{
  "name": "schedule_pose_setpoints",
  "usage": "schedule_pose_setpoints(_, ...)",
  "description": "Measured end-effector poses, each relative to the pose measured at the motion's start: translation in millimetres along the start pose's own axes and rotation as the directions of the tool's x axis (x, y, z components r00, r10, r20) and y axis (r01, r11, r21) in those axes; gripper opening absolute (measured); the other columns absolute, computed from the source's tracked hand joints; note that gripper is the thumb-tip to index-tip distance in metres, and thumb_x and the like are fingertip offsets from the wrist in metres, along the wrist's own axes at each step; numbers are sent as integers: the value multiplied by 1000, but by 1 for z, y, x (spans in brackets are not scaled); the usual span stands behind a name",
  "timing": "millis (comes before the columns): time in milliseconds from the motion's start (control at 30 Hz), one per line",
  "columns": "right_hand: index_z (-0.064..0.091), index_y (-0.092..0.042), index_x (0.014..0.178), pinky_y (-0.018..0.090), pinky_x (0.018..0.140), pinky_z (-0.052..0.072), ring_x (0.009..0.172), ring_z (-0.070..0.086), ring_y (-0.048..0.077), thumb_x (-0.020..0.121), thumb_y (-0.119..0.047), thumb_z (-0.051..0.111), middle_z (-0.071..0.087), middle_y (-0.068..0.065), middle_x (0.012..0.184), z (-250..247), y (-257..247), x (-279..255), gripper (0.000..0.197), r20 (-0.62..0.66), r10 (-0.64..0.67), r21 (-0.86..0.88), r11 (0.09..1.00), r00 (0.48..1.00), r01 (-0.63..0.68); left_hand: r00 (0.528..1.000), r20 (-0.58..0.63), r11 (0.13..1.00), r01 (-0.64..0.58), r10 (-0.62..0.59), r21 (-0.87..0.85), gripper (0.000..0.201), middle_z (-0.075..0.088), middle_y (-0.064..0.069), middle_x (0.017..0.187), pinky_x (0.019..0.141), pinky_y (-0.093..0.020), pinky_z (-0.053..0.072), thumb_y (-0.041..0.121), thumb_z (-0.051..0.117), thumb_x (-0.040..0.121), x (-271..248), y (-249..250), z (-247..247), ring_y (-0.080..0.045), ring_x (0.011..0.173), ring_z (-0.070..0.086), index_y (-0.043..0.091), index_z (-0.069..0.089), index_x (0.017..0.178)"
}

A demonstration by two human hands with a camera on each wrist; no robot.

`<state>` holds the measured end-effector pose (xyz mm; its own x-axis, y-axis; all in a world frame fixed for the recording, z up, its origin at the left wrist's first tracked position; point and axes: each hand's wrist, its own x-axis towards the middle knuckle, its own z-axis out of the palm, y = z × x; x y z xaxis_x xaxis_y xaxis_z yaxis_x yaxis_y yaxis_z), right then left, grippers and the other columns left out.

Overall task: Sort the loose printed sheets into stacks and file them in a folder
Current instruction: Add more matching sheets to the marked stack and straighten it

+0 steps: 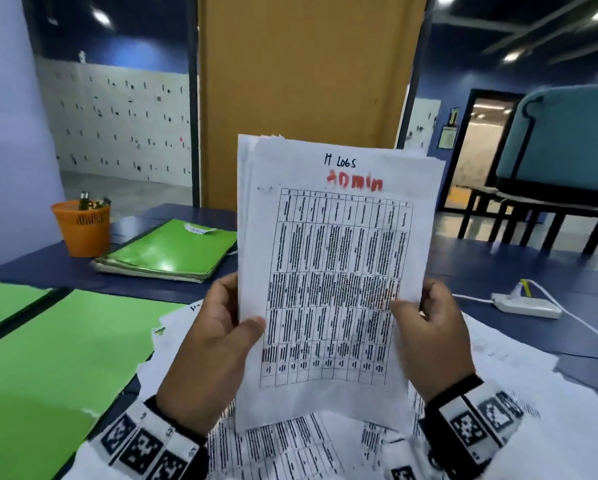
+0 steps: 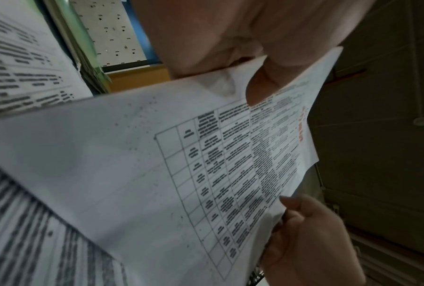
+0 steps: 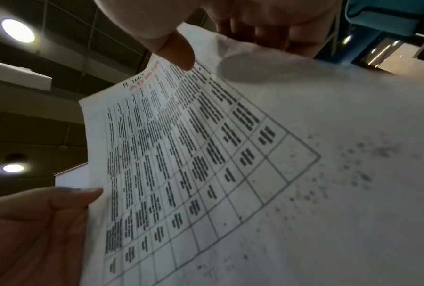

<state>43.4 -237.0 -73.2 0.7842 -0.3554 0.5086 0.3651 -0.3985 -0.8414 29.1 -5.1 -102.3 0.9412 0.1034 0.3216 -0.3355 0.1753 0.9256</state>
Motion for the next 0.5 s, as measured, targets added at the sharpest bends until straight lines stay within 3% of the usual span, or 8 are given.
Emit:
schedule_pose_setpoints(133,56,-4,94,14,47,39,52,47,4,87,-1,56,67,12,81,0,2,4,8,-38,24,50,998,999,-22,996,67,994,50,-57,102,51,76,2,120,109,-53,47,9,62,81,-3,0,7,-19,114,71,25,55,129)
schedule_pose_setpoints(200,55,-5,97,23,53,44,59,51,12,87,0,55,65,19,85,3,4,2,11,9,61,92,994,998,-61,995,58,989,77,-85,123,46,76,3,121,111,-54,45,-1,61,92,-4,-1,6,-19,115,70,26,55,129)
schedule_pose_setpoints(267,53,-5,93,32,58,44,61,52,19,87,1,56,65,13,78,4,3,-1,8,84,73,80,994,994,-80,991,72,987,102,-112,121,49,75,3,122,112,-53,44,-6,58,94,-3,0,5,-19,117,69,27,54,130)
schedule_pose_setpoints(300,52,-5,91,32,58,43,60,50,16,88,1,56,62,9,74,4,3,-2,7,98,68,70,995,993,-75,990,71,986,117,-126,120,49,75,3,122,112,-51,45,-6,57,96,-2,-1,5,-19,117,69,27,54,131)
schedule_pose_setpoints(367,51,-4,95,25,55,42,55,47,7,88,0,53,59,13,75,2,4,-3,8,102,71,54,996,992,-77,985,52,979,158,-166,129,44,75,5,122,111,-49,46,-5,52,100,-2,-5,6,-16,117,69,27,56,131)
schedule_pose_setpoints(433,50,-6,101,16,45,38,52,45,5,90,-2,52,53,6,75,1,4,-3,12,156,124,39,991,980,-131,982,23,972,184,-190,145,37,76,6,121,110,-51,46,2,54,101,-1,-11,8,-17,117,69,27,59,128)
schedule_pose_setpoints(500,51,-11,104,17,53,45,63,55,11,90,-6,54,60,1,82,3,3,-5,15,213,171,-10,985,962,-173,983,-20,967,181,-180,182,32,76,5,118,108,-57,47,16,60,94,-2,-17,9,-21,115,69,32,63,121)
